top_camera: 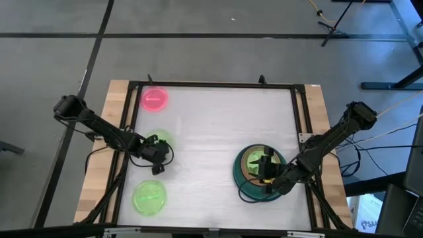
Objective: Stack plastic plates
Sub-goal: Stack the light green plate on top of the light green plate
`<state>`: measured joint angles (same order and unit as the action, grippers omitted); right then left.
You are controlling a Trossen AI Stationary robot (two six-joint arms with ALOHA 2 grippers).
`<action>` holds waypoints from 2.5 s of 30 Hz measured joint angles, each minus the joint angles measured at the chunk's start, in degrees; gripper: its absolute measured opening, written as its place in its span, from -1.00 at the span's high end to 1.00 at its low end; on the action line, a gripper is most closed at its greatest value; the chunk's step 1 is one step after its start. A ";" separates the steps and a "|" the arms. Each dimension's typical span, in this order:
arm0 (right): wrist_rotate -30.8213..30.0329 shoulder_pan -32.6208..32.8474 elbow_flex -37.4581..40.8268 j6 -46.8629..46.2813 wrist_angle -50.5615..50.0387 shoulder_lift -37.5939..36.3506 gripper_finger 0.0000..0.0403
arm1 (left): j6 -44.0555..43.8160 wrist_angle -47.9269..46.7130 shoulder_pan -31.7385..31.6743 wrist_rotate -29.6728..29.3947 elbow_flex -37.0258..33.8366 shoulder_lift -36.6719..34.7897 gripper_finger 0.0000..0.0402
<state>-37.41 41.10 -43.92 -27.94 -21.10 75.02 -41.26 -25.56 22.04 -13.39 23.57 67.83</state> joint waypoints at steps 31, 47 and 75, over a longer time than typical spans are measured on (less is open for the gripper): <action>-5.18 -1.54 0.02 2.27 1.86 0.98 0.03 | 29.45 26.47 0.00 -2.23 7.78 2.54 1.00; 12.59 -14.17 0.02 33.35 33.79 12.80 0.03 | 38.49 43.84 0.48 -0.24 7.80 15.08 1.00; 28.82 -23.80 0.00 50.61 47.81 21.70 0.96 | 44.85 49.76 0.56 0.66 7.80 16.95 0.99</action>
<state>-8.59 17.30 -43.92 22.67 26.71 96.73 3.60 24.20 22.60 -12.72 31.38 84.78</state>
